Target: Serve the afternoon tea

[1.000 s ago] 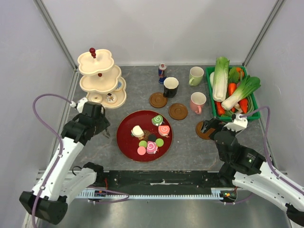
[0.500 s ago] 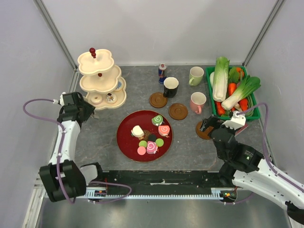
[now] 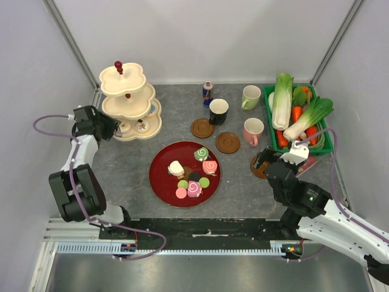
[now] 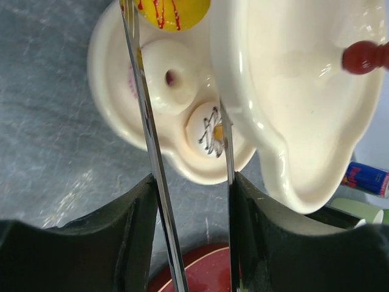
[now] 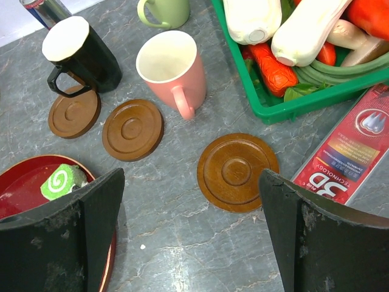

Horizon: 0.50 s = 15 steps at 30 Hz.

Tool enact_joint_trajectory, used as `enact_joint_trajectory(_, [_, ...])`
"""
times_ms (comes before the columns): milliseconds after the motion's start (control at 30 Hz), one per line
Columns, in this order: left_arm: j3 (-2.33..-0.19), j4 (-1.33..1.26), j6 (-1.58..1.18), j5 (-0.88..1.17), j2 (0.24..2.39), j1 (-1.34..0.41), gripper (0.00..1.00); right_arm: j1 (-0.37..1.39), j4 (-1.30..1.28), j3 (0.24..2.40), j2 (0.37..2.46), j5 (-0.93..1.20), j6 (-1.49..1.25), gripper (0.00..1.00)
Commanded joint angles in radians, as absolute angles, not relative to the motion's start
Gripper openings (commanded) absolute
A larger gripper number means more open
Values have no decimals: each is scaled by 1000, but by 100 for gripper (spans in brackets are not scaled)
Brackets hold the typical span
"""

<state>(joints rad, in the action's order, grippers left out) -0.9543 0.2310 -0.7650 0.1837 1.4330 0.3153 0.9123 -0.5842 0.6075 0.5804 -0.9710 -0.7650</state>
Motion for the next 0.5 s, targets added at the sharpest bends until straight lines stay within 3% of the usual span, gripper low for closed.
enact_joint_trajectory(0, [-1068,156,-733,258,1494,318,55,913,-565,638,584,-1012,-770,98])
enact_joint_trajectory(467, [-1091,83,-755,376,1623,321,56,913,-561,632,592,-1032,-781,98])
